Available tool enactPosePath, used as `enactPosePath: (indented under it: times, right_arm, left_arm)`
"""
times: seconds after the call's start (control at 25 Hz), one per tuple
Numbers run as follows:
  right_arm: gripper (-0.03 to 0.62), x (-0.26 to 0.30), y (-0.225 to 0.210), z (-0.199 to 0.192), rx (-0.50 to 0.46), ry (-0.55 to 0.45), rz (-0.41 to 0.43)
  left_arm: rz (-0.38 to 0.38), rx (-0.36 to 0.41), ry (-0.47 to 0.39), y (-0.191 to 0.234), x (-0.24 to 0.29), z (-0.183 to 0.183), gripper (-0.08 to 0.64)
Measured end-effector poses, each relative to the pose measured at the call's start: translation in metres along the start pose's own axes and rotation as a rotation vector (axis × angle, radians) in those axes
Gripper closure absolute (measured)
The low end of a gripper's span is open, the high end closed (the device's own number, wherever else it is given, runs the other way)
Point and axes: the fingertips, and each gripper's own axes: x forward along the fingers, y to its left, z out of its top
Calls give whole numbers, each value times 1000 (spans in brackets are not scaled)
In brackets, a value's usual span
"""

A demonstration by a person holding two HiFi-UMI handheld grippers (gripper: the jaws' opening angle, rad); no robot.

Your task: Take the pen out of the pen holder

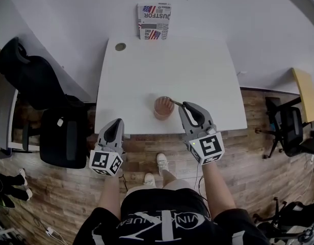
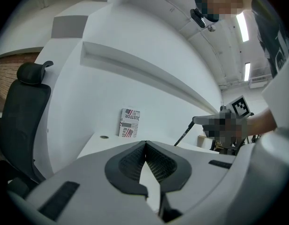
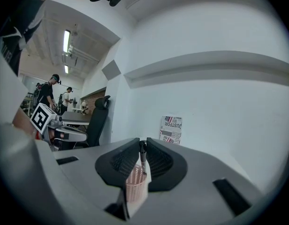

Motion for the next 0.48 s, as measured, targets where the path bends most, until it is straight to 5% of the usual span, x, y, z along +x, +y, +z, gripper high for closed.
enactPosePath:
  times: [0.48]
  right_arm:
    - [537, -17, -16, 5, 11, -9, -58]
  left_arm:
    - [-7, 14, -20, -2, 0, 12, 546]
